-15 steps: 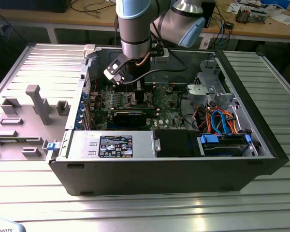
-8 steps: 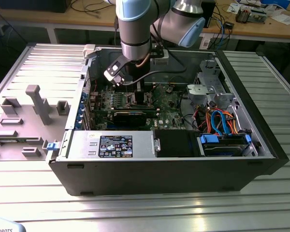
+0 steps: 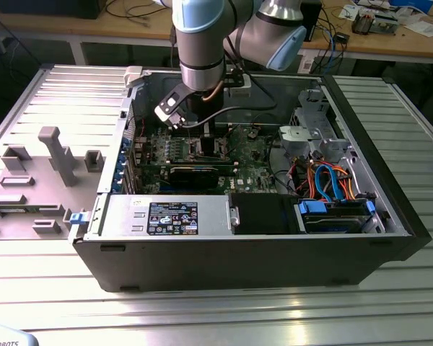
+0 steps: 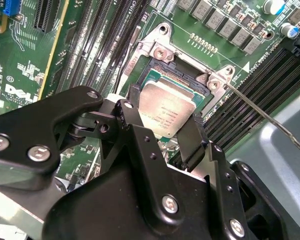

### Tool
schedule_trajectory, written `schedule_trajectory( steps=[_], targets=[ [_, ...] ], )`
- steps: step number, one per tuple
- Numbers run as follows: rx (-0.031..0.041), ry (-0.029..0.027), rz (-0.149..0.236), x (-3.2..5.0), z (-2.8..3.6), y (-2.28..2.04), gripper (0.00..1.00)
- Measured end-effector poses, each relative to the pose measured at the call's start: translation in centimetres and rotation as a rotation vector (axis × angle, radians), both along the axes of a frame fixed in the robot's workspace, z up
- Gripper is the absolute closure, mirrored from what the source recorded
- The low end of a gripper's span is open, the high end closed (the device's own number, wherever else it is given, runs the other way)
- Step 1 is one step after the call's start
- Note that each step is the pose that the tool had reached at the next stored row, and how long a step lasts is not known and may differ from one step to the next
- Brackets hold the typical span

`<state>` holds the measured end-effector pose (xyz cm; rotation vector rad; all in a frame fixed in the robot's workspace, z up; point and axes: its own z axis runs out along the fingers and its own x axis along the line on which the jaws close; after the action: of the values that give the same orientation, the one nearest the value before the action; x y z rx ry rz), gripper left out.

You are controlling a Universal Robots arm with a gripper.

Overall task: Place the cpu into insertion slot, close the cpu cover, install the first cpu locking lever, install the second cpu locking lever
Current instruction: 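Place the cpu into insertion slot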

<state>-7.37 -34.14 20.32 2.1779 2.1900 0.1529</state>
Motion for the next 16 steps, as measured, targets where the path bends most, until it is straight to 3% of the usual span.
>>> schedule_trajectory(
  steps=[16],
  targets=[
    [-0.0001, 0.0001, -0.008, -0.10, -0.53, 0.00, 0.46]
  ],
)
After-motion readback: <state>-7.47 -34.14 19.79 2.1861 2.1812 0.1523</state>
